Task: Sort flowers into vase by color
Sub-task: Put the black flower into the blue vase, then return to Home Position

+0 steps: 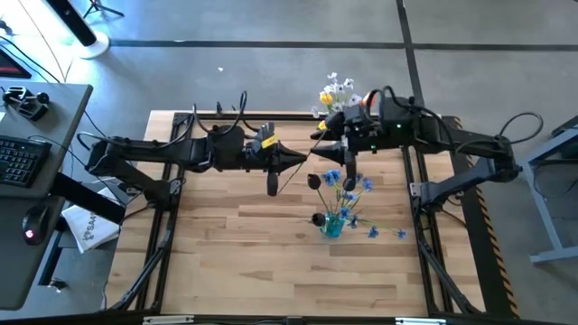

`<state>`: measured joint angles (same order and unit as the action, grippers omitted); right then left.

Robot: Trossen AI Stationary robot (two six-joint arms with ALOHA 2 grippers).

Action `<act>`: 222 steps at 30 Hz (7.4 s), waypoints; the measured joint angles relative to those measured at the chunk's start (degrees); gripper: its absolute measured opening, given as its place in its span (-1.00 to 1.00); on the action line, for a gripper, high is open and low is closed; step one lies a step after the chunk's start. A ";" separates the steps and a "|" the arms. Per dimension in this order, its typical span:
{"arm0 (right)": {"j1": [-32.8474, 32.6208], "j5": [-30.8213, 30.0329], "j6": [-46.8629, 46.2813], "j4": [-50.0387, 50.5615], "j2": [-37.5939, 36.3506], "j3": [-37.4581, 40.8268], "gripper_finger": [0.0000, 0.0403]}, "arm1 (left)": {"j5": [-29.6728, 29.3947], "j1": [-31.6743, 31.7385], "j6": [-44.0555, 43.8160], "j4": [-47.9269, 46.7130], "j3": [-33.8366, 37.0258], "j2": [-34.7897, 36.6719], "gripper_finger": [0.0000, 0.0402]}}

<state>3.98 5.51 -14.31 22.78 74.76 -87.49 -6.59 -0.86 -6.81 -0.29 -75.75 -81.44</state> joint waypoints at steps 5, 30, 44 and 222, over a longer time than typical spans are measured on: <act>-0.02 -2.08 0.88 6.53 3.26 -4.88 -0.07 | 0.00 0.00 0.92 -0.46 -0.04 0.06 -1.00; -8.00 -0.96 -13.95 17.39 -9.46 -7.49 -0.99 | 0.39 1.70 2.97 -24.45 -0.03 0.07 -0.50; -18.00 -17.63 -12.48 33.97 -8.94 -7.42 -1.00 | 0.03 2.75 5.15 -25.86 -0.04 0.09 -0.43; 2.10 -3.57 -3.64 -23.28 -72.84 86.80 -1.00 | 5.90 4.96 8.52 0.68 75.06 80.05 -0.97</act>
<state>6.09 1.93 -17.96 -0.50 1.91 -0.69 -0.69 4.10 1.72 0.39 -0.69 -1.39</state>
